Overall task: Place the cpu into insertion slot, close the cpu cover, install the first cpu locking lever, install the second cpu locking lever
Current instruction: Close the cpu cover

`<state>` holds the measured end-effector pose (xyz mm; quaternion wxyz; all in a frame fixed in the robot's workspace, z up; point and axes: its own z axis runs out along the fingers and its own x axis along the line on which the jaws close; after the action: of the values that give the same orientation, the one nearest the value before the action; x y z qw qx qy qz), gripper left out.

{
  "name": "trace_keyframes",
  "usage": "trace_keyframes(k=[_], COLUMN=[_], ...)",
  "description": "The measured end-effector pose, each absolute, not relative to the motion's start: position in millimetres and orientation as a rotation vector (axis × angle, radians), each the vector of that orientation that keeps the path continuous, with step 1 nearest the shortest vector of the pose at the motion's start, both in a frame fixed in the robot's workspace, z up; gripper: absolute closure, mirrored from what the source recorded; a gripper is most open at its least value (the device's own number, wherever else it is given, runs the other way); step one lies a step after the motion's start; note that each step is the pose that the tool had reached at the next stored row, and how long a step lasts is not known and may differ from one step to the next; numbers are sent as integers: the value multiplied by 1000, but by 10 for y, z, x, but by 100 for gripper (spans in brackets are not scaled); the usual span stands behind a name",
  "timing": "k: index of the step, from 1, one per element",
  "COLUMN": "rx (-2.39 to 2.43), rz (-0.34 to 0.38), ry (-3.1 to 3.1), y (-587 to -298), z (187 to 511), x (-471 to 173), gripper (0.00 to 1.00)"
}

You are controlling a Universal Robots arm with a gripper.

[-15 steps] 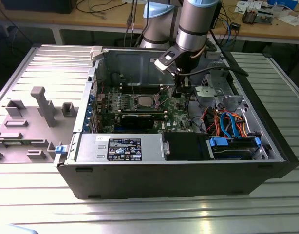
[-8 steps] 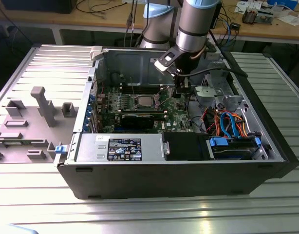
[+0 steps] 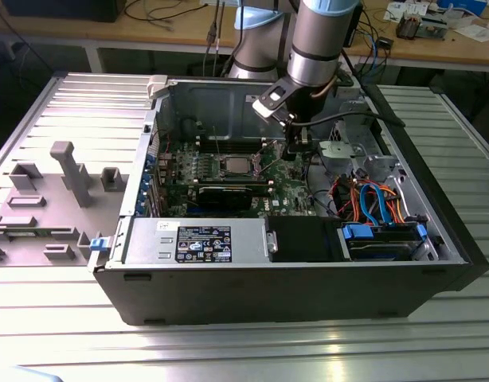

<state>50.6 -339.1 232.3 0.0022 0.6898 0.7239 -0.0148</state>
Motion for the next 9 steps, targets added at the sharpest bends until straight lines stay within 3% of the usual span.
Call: trace_keyframes(k=[9], rx=[2164], rz=[-46], ry=[2271], y=[-3391], z=[2300], x=[506], gripper=[89])
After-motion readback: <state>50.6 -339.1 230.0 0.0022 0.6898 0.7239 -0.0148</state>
